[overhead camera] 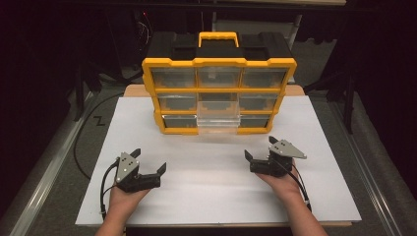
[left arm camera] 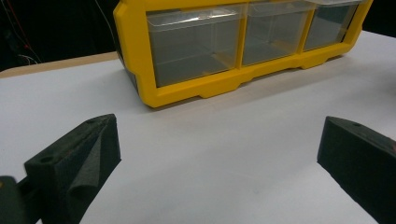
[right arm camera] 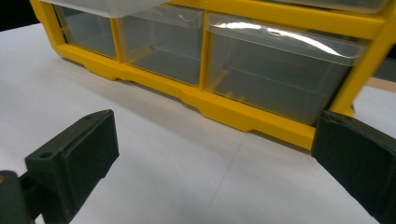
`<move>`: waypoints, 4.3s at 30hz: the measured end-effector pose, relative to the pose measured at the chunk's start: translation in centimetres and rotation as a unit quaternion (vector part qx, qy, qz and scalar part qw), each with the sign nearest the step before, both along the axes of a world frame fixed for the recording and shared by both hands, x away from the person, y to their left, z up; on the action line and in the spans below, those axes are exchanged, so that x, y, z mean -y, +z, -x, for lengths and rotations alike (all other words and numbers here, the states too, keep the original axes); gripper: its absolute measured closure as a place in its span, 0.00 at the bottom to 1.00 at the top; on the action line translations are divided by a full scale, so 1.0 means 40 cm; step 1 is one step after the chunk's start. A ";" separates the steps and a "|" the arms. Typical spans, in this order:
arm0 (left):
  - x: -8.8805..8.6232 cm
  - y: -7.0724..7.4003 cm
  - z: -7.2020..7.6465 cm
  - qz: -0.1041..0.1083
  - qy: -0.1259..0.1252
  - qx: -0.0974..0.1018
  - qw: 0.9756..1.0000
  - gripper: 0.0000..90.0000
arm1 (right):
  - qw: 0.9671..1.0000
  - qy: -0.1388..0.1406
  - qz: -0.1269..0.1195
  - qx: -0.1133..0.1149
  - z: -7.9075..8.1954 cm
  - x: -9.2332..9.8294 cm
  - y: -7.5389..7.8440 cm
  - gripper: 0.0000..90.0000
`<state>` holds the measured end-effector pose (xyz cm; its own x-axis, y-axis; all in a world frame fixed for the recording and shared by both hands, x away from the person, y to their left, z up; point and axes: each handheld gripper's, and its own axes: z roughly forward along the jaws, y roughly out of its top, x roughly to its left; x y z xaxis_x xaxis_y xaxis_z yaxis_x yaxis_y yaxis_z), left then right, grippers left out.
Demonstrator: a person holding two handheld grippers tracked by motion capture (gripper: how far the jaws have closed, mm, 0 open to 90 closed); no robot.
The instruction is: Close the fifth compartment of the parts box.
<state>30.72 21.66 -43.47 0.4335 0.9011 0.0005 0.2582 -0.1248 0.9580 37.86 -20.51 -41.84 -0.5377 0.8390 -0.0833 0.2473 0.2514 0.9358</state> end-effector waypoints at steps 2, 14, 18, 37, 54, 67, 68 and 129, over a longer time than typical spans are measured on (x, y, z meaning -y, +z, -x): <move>-0.001 0.001 0.000 0.000 0.001 0.002 1.000 0.00 | 1.000 0.005 -0.001 0.001 -0.007 -0.017 0.001 0.02; -0.005 0.003 0.002 0.008 0.002 0.008 1.000 0.00 | 0.999 0.035 -0.009 -0.007 -0.010 -0.059 0.002 0.04; -0.007 0.004 0.003 0.010 0.002 0.008 1.000 0.00 | 0.999 0.035 -0.009 -0.003 -0.002 -0.059 0.005 0.09; -0.008 0.005 0.004 0.011 0.000 0.010 1.000 0.00 | 0.998 0.061 -0.017 0.002 0.039 -0.036 0.000 0.56; -0.008 0.004 0.004 0.010 0.001 0.010 1.000 0.00 | 0.998 0.057 -0.022 0.015 0.049 -0.026 0.014 1.00; -0.005 0.003 0.001 0.011 -0.002 0.010 1.000 0.01 | 0.997 0.066 -0.035 0.023 0.053 -0.044 0.028 1.00; -0.005 0.002 0.000 0.010 -0.002 0.009 1.000 0.01 | 0.997 0.067 -0.032 0.023 0.053 -0.048 0.028 1.00; 0.003 0.002 0.003 0.010 -0.016 0.021 1.000 0.00 | 0.994 0.079 -0.049 0.057 0.016 -0.210 0.174 1.00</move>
